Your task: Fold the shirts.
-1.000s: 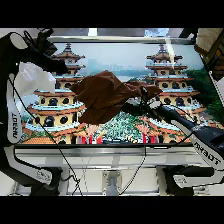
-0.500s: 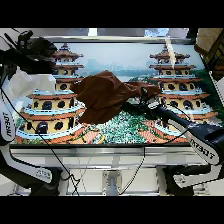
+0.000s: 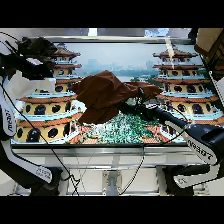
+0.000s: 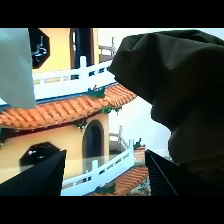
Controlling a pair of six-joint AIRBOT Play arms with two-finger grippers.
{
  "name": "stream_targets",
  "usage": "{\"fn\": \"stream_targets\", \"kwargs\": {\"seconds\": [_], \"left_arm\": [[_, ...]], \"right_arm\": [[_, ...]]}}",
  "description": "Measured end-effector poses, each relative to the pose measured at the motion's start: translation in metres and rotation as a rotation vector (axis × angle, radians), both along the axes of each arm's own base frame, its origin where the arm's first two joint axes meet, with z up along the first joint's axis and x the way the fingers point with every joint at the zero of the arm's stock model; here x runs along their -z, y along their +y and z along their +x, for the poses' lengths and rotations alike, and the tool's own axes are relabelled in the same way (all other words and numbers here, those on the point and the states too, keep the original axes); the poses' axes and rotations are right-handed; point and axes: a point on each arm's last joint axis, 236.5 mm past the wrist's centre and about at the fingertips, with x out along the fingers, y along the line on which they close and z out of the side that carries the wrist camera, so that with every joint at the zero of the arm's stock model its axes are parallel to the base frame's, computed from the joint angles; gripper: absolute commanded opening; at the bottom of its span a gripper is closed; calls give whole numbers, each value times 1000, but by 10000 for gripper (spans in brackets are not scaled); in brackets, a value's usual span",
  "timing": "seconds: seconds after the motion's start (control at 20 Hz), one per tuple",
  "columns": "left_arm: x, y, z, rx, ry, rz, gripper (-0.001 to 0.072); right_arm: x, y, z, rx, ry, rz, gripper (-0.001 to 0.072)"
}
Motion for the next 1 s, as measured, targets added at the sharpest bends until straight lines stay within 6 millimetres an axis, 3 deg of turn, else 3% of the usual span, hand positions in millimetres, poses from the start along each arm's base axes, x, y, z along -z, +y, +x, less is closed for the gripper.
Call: {"fn": "stream_targets", "kwargs": {"seconds": [0.3, 0.5, 0.75, 1.0], "left_arm": [[68, -21, 7, -57, 116, -146, 574], [102, -36, 20, -102, 136, -251, 572], [126, -56, 40, -131, 108, -321, 570], [133, -77, 58, -102, 38, -309, 525]], "right_arm": [[1, 4, 1, 12, -18, -17, 29], [1, 4, 1, 15, -21, -20, 29], [1, 4, 2, 17, -22, -22, 29], [1, 4, 2, 18, -22, -23, 29]]}}
